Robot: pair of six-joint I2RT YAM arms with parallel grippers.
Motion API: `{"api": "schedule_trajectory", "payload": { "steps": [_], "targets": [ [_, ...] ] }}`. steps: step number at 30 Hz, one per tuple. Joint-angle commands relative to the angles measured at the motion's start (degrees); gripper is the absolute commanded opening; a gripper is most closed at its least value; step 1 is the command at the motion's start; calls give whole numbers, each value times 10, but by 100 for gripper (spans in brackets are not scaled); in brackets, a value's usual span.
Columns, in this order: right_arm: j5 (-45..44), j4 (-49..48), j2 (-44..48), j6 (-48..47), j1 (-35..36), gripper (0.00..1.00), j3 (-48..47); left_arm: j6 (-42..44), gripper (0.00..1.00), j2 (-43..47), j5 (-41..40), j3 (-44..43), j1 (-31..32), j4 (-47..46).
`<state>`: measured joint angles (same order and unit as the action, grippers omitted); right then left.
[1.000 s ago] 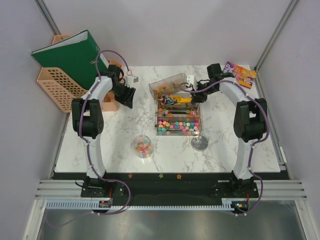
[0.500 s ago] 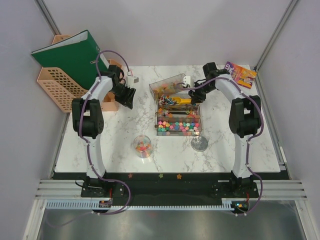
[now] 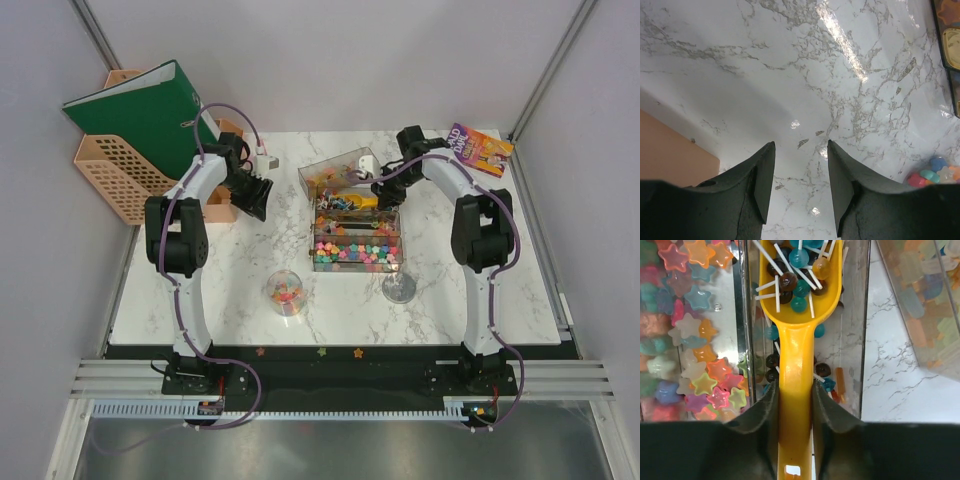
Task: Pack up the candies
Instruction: Scoop the fake candies from the storage box.
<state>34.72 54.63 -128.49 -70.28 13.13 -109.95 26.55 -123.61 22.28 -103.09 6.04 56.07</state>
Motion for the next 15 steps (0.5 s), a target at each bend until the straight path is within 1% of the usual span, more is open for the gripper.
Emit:
{"api": "schedule_trajectory", "payload": {
  "steps": [1,2,4,9,14,15],
  "targets": [
    [27,50,-17,5,8,19,-22,21,53,12,-14,0,4,4],
    [28,50,-16,5,8,6,-21,20,53,12,-14,-1,4,4],
    [32,50,-11,1,8,0,-20,22,53,11,-15,1,5,4],
    [80,50,13,-34,-9,0,10,27,53,13,-20,1,5,4],
    [141,25,35,-21,-37,0,41,33,53,14,-29,1,5,4],
    [152,9,40,-17,-41,0,60,35,53,14,-33,1,5,4]
  ]
}}
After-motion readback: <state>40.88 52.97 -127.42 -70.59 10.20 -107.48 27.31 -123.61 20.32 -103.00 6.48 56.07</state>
